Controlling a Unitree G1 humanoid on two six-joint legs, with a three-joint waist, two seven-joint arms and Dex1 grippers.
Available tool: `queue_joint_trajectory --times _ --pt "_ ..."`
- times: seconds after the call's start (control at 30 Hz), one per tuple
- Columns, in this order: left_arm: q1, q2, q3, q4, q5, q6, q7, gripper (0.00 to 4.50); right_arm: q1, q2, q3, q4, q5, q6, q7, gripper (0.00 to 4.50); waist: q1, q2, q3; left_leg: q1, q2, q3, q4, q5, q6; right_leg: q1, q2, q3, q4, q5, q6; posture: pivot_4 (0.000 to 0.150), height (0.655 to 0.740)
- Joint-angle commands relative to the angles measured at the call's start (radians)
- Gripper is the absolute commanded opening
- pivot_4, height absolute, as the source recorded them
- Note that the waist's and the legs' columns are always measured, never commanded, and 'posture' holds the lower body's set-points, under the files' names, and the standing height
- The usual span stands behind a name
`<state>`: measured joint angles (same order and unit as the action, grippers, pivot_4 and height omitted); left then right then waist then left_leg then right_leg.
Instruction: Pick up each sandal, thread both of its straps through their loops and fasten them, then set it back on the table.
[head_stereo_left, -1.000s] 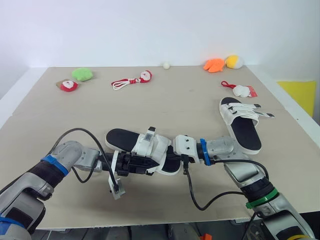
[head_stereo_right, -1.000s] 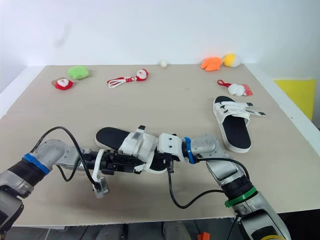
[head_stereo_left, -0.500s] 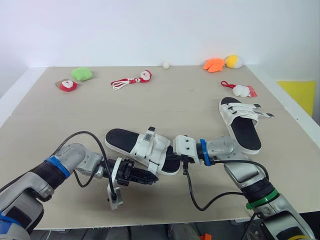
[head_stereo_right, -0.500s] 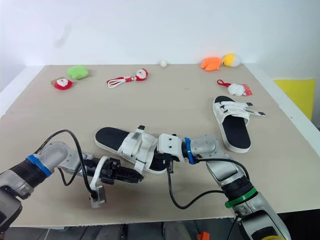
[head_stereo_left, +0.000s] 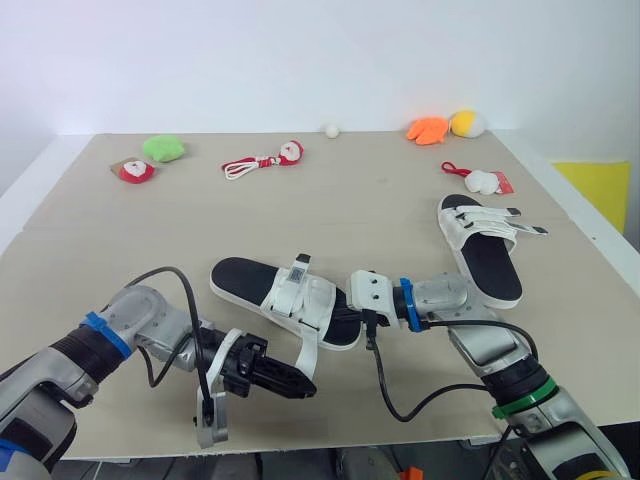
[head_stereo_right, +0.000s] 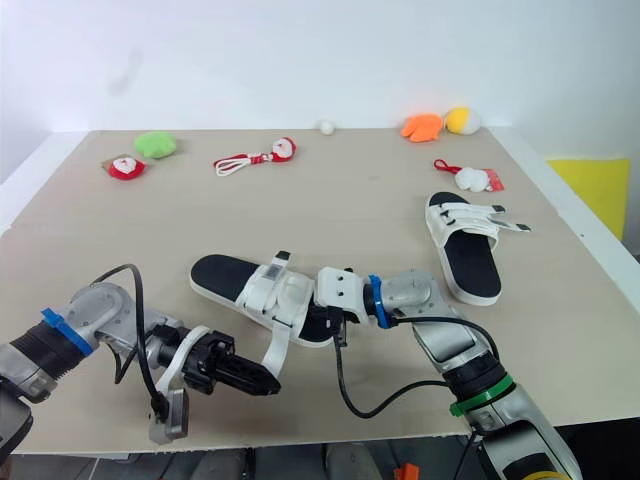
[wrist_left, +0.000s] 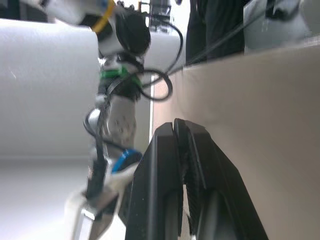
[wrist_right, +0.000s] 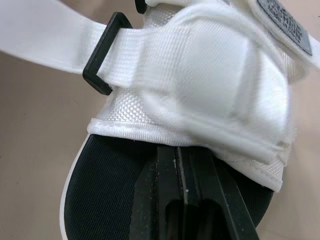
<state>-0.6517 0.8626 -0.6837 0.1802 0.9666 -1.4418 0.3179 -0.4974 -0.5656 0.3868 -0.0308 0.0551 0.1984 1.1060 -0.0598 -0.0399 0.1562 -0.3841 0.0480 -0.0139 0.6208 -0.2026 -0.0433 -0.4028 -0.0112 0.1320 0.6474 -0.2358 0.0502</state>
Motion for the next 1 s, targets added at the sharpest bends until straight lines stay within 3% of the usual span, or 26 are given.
queue_joint_trajectory --times 0.03,0.3,0.43,0.5,0.73,1.0 --pt "0.008 0.02 0.033 -0.055 -0.156 -0.024 -0.086 0.09 0.033 -0.011 0.049 0.062 -0.061 0.039 -0.005 0.0 0.0 0.0 0.0 0.0 0.0 0.0 0.0 0.0 0.0 0.0 0.0 0.0 0.0 0.0 0.0 0.15 0.74" --pt "-0.059 0.058 -0.063 -0.004 -0.581 0.071 -0.319 0.09 0.039 -0.005 0.053 0.063 -0.063 0.037 -0.012 0.0 0.0 0.0 0.0 0.0 0.0 0.0 0.0 0.0 0.0 -0.001 0.001 0.0 0.0 0.0 0.0 0.15 0.74" --pt "-0.114 0.084 -0.215 -0.032 -1.066 0.277 -0.601 0.09 0.04 -0.003 0.054 0.062 -0.061 0.039 -0.017 0.0 -0.001 0.0 0.0 0.0 0.0 0.0 0.0 0.0 0.0 -0.001 0.002 0.0 0.0 0.0 0.0 0.15 0.74" --pt "-0.112 0.091 -0.225 -0.093 -1.257 0.395 -0.762 0.09 0.041 -0.002 0.054 0.06 -0.061 0.04 -0.019 0.0 -0.002 0.0 0.0 0.0 0.001 0.0 0.0 0.0 0.0 -0.002 0.003 0.0 0.0 0.0 0.0 0.15 0.74" --pt "-0.027 0.11 -0.079 -0.332 -1.697 0.944 -1.127 0.09 0.044 -0.001 0.056 0.058 -0.062 0.04 -0.023 0.0 -0.011 0.0 0.0 -0.002 0.002 -0.001 0.0 0.0 0.0 -0.003 0.005 0.0 0.0 0.0 0.0 0.15 0.74" --pt "0.02 0.052 0.164 -0.419 -1.956 1.513 -1.281 0.09 0.045 0.002 0.058 0.058 -0.064 0.037 -0.024 0.0 -0.017 -0.001 0.001 -0.002 0.002 -0.004 0.001 0.0 0.0 -0.003 0.006 -0.001 0.0 -0.001 -0.001 0.15 0.74"
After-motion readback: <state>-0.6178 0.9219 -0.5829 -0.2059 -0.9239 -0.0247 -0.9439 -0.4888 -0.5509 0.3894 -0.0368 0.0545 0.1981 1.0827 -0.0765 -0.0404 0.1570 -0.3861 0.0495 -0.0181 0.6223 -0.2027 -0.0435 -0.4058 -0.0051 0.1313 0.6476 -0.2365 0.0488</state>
